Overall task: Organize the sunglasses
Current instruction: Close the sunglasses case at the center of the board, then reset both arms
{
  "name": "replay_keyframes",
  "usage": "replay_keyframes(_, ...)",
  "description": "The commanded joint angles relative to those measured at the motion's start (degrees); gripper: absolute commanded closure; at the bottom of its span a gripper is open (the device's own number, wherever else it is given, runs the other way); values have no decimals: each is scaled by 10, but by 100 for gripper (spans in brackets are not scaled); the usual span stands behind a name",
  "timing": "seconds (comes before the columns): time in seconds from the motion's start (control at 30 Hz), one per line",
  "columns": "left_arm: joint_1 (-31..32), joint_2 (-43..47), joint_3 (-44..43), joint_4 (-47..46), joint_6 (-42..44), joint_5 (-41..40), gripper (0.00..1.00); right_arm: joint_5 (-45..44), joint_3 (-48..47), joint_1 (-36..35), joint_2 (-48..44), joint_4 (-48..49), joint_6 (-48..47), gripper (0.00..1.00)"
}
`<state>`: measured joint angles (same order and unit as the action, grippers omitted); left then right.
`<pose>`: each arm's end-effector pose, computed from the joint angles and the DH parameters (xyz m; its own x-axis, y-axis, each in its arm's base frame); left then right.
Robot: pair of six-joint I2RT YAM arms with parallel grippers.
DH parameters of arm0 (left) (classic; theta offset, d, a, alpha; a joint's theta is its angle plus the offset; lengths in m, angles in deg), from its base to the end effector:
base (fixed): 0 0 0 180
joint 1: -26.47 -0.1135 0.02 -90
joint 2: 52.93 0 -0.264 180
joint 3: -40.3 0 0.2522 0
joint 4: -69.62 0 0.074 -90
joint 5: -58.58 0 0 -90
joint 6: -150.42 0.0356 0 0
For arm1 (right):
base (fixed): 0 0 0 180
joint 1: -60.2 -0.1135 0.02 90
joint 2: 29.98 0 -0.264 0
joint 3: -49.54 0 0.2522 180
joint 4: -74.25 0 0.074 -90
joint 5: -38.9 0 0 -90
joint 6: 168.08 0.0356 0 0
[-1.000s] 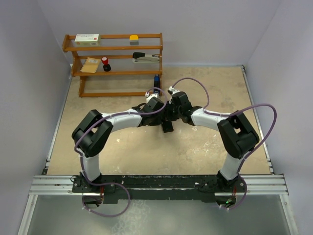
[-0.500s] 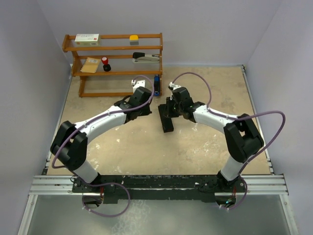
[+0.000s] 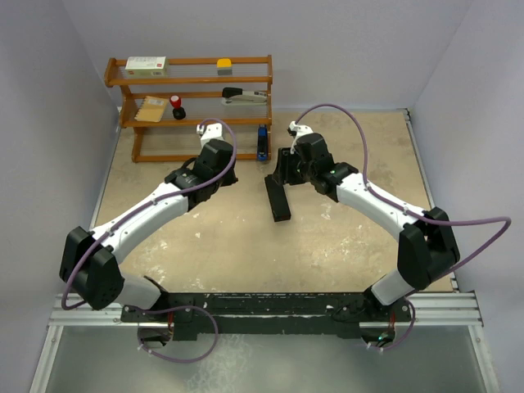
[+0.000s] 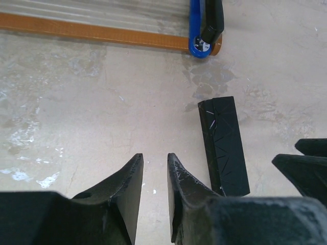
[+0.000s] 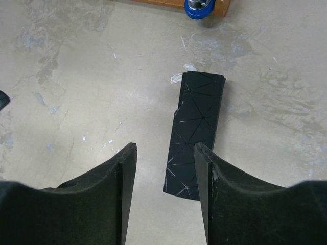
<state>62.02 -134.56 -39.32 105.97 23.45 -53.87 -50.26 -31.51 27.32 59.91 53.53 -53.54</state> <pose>0.2662 -0.1735 0.2995 -0.5801 -0.2686 -0.7690 -0.0690 0.9569 -0.2822 0.3054 0.1981 0.2847 -0.6068 0.1023 -0.7883 -0.3315 0.8688 0.3678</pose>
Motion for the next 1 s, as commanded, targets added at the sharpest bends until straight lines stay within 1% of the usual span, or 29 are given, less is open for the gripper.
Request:
replay_keyframes(0.0, -6, 40, 14, -3, 21, -32, 73, -40, 8, 1, -37, -23, -12, 47)
replay_keyframes(0.07, -6, 53, 20, -9, 24, -32, 71, -53, 15, 1, -47, -30, -12, 41)
replay_keyframes(0.13, -7, 57, 21, -5, 25, -38, 71, -61, 23, 1, -62, -33, -13, 40)
replay_keyframes(0.17, -7, 58, 19, 0, 24, -43, 69, -65, 27, 1, -67, -33, -15, 37)
replay_keyframes(0.3, -8, 68, 25, 2, 29, -47, 57, -85, 33, 1, -82, -49, -21, 32)
replay_keyframes(0.33, -8, 72, 28, -1, 30, -46, 51, -86, 34, 1, -85, -51, -24, 9)
replay_keyframes(0.37, -8, 75, 30, -3, 31, -46, 44, -92, 34, 1, -87, -56, -28, 2)
replay_keyframes(0.47, -8, 82, 36, -3, 32, -53, 24, -108, 34, 1, -92, -75, -25, 1)
replay_keyframes(0.53, -8, 85, 39, -2, 32, -58, 7, -113, 39, 1, -99, -76, -26, 1)
replay_keyframes(0.57, -8, 86, 41, -1, 32, -61, 0, -117, 42, 1, -103, -75, -28, 1)
replay_keyframes(0.87, -10, 101, 49, -3, 47, -87, 1, -159, 81, 1, -152, -60, -34, 1)
replay_keyframes(0.97, -11, 96, 42, 9, 36, -107, 1, -168, 87, 1, -165, -63, -36, 1)
